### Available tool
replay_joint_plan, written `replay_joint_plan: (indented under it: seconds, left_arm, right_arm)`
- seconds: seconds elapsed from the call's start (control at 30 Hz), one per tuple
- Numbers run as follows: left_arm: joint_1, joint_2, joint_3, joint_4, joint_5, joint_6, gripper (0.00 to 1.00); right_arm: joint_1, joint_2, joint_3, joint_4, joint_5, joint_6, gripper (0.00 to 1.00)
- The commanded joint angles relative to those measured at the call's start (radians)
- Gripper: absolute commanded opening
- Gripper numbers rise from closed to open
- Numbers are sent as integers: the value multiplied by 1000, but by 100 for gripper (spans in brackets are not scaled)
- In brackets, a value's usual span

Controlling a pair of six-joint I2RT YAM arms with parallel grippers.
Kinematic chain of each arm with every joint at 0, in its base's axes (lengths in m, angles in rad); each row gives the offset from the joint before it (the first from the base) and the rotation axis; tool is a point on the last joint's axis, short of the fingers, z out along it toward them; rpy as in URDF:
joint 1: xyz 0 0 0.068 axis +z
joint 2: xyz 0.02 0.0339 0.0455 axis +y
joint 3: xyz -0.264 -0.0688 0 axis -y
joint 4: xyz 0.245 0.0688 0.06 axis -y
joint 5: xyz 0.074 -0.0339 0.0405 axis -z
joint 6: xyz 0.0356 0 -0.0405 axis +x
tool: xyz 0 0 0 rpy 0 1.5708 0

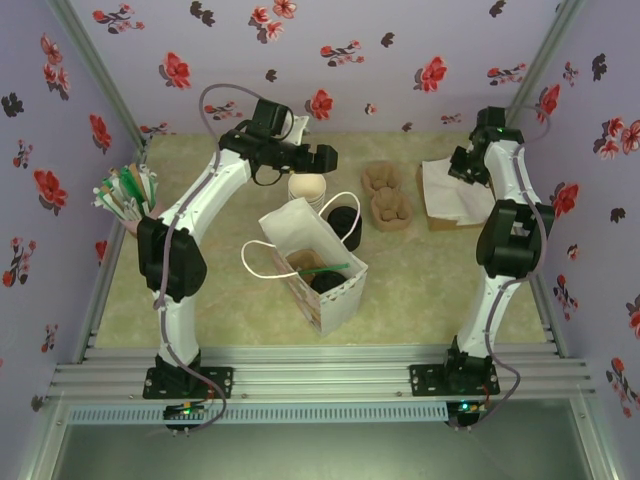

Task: Pack the takeout coffee

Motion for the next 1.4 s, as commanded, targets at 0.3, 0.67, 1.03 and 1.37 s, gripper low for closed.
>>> replay_joint_plan:
  seconds: [0.3,0.67,1.03,1.37]
  left_arm:
    - [-9,-31,-10,11,18,-5,99]
    - [-8,-30,-12,10,19,-4,99]
    - [-8,-41,-27,17,19,-9,99]
    - [-8,-55,-47,29,20,-13,99]
  right_arm:
    - [-3,104,2,-34,-17,-7,45]
    - [-3,75,6,-43,-19,-8,29]
    - [-3,3,-36,-46,-20,-6,22]
    - [-3,-31,-68,-44,-16,-9,18]
